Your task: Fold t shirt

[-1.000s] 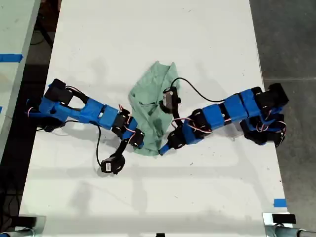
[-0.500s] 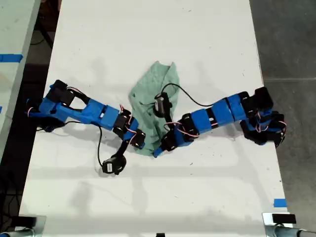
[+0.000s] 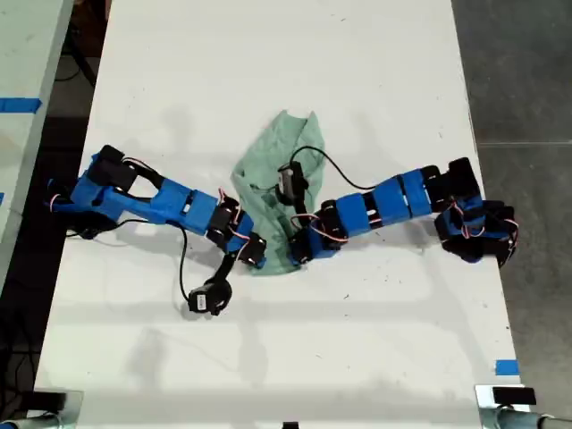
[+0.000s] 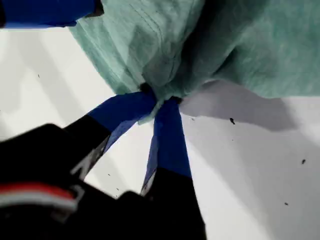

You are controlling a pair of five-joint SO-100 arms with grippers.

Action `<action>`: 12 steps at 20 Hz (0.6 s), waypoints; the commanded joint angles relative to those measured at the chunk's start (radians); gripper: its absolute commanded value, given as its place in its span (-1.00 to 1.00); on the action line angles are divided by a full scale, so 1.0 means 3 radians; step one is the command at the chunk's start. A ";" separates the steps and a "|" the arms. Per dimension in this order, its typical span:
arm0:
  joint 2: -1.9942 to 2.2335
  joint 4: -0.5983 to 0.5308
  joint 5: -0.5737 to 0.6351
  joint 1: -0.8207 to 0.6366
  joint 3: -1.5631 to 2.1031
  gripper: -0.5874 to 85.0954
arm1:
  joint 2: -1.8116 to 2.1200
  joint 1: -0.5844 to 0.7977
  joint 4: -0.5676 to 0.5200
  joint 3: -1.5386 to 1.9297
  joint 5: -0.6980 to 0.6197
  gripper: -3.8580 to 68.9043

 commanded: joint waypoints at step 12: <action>0.1319 0.0966 -0.0440 0.0199 -0.0772 -0.99 | 0.1319 -0.0286 0.0302 -0.0782 0.0153 -0.88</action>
